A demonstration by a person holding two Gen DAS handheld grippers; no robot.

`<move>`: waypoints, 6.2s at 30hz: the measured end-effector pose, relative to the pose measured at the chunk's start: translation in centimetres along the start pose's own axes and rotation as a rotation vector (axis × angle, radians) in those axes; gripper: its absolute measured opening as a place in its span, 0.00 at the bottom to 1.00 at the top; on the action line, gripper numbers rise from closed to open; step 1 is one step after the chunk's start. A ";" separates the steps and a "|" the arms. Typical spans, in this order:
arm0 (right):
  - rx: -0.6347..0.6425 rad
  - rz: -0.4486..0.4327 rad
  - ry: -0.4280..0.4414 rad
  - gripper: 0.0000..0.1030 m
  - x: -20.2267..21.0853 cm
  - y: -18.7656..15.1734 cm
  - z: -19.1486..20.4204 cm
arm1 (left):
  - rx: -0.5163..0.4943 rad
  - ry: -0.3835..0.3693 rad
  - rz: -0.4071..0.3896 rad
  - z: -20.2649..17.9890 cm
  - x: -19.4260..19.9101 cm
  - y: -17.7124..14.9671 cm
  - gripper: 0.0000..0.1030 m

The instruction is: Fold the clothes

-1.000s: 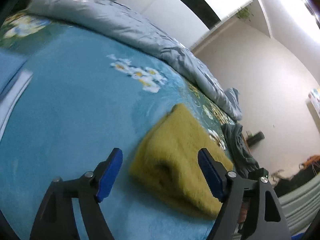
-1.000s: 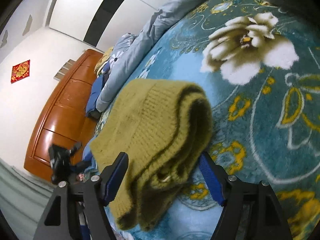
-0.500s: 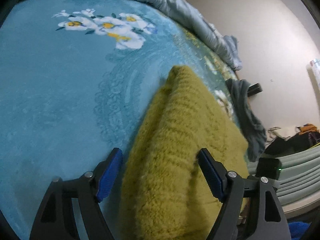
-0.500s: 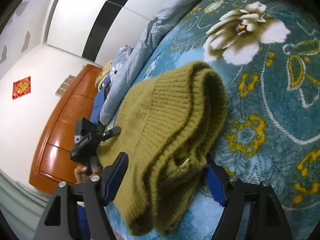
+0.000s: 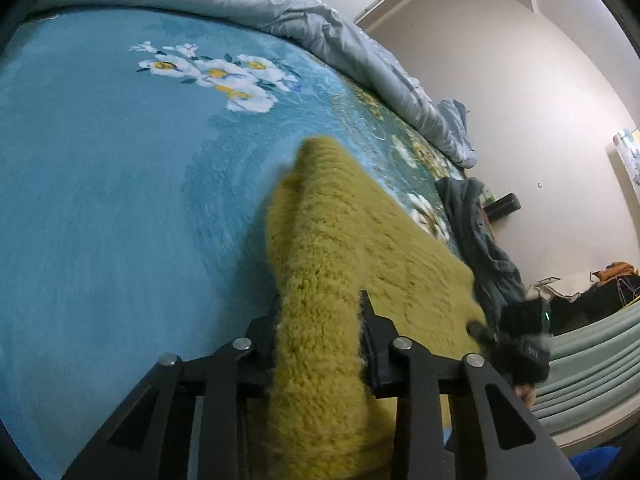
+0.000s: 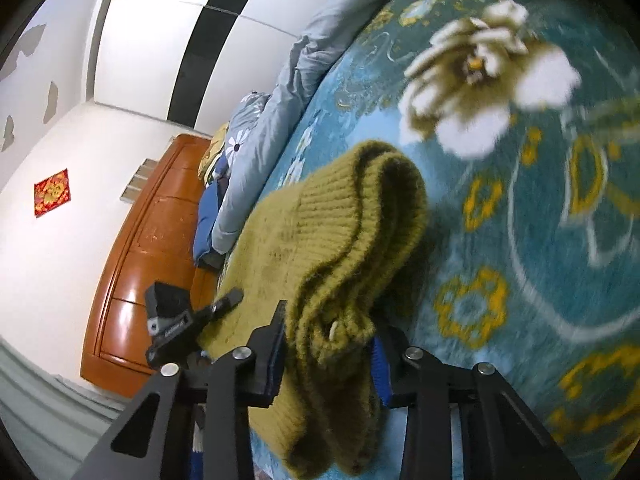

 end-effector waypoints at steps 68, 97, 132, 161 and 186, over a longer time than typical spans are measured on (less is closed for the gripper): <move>0.509 0.345 0.056 0.38 -16.0 -13.9 24.7 | 0.079 0.446 -0.375 7.4 29.6 -8.3 0.32; 0.455 0.469 0.020 0.38 -38.0 -18.3 26.1 | 0.308 0.454 -0.488 29.5 36.6 -9.0 0.39; 0.825 0.412 -0.034 0.49 -32.5 -25.4 29.6 | 0.175 0.875 -0.404 20.5 36.1 -12.3 0.53; 0.904 0.408 -0.069 0.81 -26.7 -27.6 25.9 | 0.142 1.006 -0.439 14.4 32.8 -15.1 0.67; 0.947 0.310 -0.023 1.00 -21.8 -28.0 21.8 | 0.208 1.065 -0.515 10.2 27.6 -20.7 0.88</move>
Point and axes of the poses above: each gripper's, at about its wrist camera, not at the fingertips, and x roughly against the way its jaws point, z to its left, y to its top, the point moved 7 cm from there along -x, roughly the way its jaws point, and after that the axes turned 9 degrees about -x, right-handed, at the moved point
